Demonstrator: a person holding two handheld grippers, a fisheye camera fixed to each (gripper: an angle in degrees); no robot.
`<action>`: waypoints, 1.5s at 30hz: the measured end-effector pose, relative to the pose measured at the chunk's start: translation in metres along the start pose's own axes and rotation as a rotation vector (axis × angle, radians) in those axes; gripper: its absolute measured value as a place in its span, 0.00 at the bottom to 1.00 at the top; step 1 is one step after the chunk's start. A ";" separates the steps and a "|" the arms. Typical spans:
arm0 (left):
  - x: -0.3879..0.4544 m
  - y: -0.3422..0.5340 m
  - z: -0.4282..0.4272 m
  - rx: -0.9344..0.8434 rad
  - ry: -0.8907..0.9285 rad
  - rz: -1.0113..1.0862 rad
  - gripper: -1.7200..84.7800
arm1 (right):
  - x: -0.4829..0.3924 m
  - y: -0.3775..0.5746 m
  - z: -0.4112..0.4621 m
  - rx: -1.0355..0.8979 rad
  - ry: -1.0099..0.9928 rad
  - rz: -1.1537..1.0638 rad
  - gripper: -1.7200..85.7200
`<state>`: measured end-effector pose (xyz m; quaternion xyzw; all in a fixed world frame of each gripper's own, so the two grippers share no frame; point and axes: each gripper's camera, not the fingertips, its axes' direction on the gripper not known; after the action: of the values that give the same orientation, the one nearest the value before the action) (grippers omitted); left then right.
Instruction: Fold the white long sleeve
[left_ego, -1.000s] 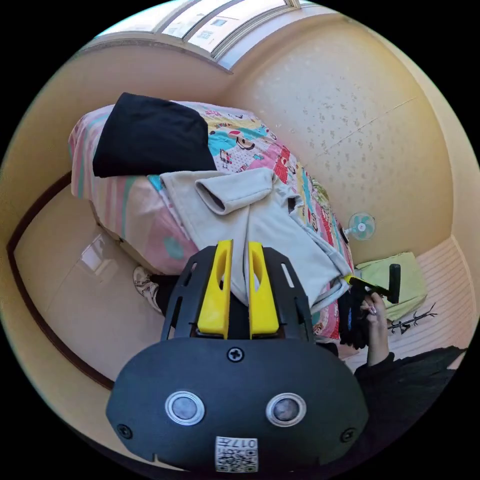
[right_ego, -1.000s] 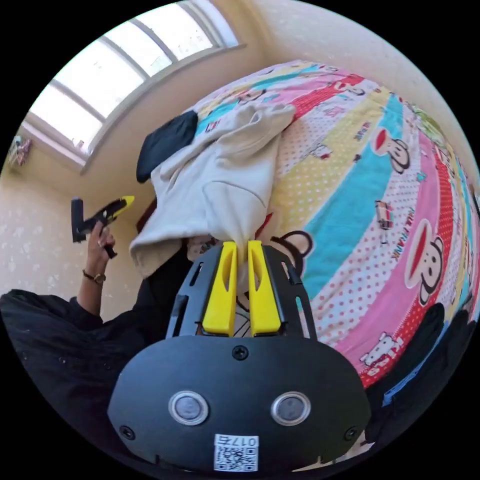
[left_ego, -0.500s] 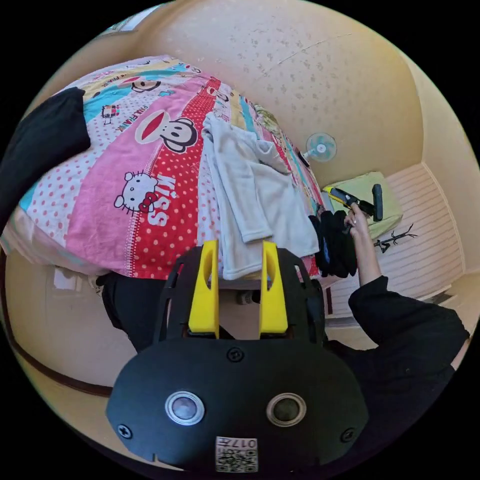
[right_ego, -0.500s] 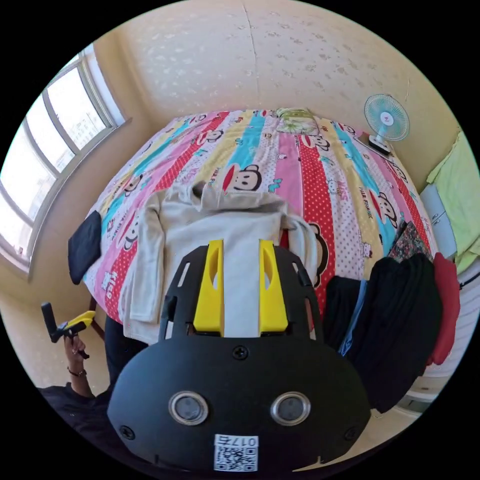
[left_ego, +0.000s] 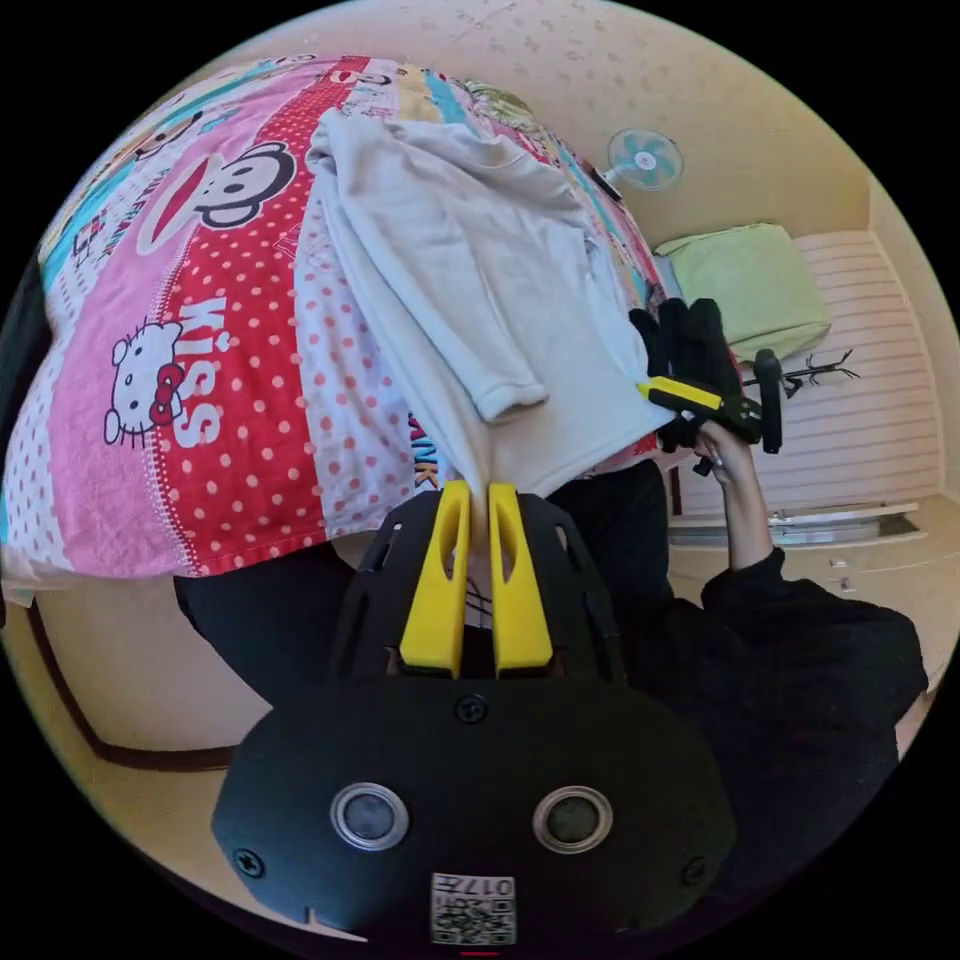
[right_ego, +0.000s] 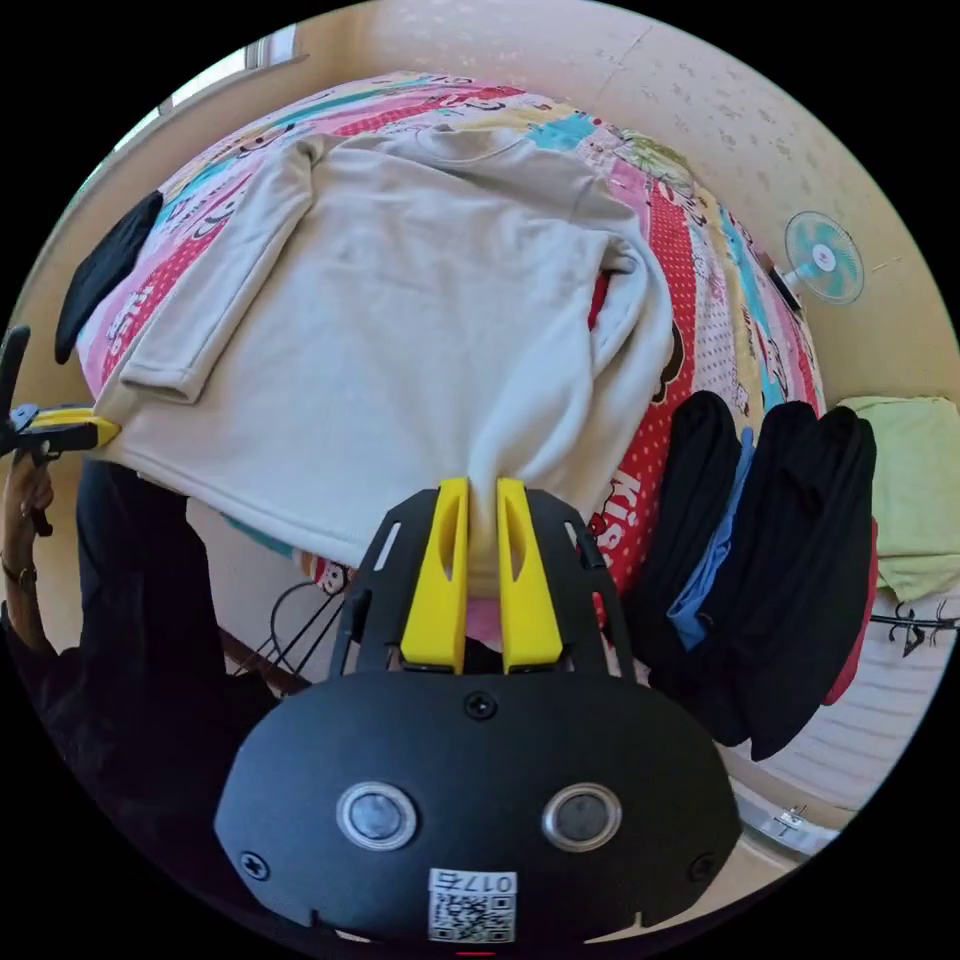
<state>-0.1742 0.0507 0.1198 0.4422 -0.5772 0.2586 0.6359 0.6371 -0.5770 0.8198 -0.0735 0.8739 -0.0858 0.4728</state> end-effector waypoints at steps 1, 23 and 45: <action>-0.002 0.007 -0.013 0.010 0.044 0.007 0.06 | 0.008 0.009 -0.021 0.007 -0.059 -0.043 0.08; 0.020 -0.050 0.082 -0.151 -0.221 -0.046 0.15 | 0.111 0.126 -0.084 0.024 -0.821 -0.013 0.08; -0.041 0.015 -0.013 -0.008 0.050 -0.218 0.18 | 0.087 0.190 -0.142 0.222 -1.003 -0.145 0.12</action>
<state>-0.1884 0.0770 0.0855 0.4933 -0.5106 0.1968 0.6762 0.4617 -0.3983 0.7837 -0.1151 0.5180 -0.1649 0.8314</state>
